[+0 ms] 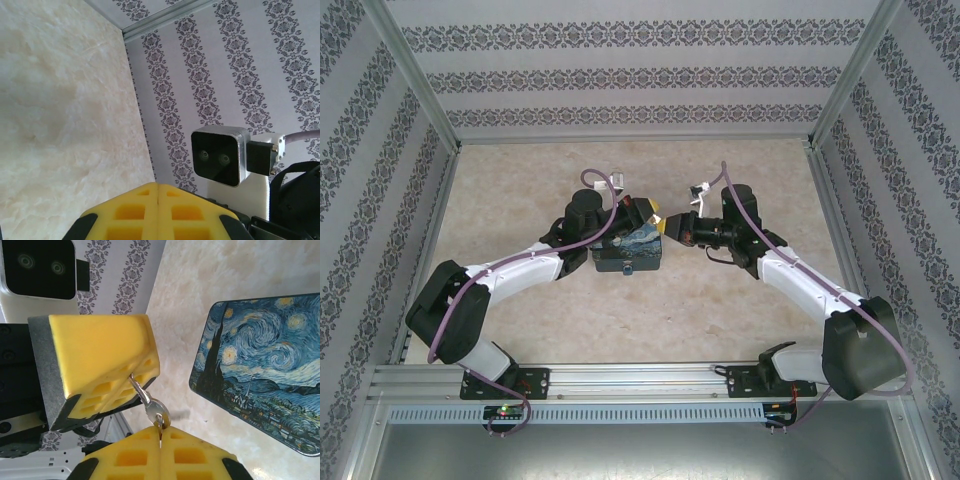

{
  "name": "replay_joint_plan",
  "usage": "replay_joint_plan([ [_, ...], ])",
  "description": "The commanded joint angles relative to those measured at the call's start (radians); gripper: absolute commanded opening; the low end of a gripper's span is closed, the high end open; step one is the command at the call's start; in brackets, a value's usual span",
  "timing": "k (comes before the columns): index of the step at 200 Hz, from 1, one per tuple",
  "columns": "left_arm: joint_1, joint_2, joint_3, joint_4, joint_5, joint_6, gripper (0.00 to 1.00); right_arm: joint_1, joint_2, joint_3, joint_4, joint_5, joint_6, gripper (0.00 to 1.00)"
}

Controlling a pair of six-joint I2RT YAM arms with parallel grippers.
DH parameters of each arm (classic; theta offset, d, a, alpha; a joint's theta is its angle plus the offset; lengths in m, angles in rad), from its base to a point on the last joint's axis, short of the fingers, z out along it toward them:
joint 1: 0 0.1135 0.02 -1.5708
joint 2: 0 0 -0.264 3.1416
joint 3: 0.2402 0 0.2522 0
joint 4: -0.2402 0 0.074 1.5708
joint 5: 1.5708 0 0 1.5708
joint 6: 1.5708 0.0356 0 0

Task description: Unlock a padlock with a key

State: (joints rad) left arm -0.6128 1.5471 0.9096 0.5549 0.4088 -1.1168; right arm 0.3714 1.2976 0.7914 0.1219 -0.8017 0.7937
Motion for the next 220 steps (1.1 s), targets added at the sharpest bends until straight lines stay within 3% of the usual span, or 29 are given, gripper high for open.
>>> replay_joint_plan([
  [1, 0.011, -0.03, 0.005, -0.069, -0.036, -0.018, 0.16, 0.004, -0.008, -0.01, -0.027, 0.034, -0.029, 0.0],
  [15, 0.019, -0.057, 0.013, -0.176, -0.07, -0.024, 0.32, 0.004, -0.023, -0.009, -0.066, 0.065, -0.056, 0.0],
  [30, 0.032, -0.084, 0.024, -0.273, -0.09, -0.035, 0.44, 0.009, -0.039, -0.004, -0.12, 0.107, -0.097, 0.0],
  [44, 0.044, -0.112, 0.024, -0.332, -0.096, -0.052, 0.64, 0.014, -0.053, -0.007, -0.149, 0.147, -0.12, 0.0],
  [59, 0.052, -0.137, 0.041, -0.409, -0.099, -0.066, 0.73, 0.029, -0.063, -0.006, -0.182, 0.198, -0.149, 0.0],
  [104, 0.053, -0.161, 0.093, -0.568, -0.076, -0.069, 0.74, 0.068, -0.05, 0.001, -0.19, 0.254, -0.165, 0.0],
  [220, 0.023, -0.084, -0.086, -0.192, -0.007, -0.363, 0.68, 0.118, -0.039, 0.026, -0.122, 0.232, -0.074, 0.0],
])
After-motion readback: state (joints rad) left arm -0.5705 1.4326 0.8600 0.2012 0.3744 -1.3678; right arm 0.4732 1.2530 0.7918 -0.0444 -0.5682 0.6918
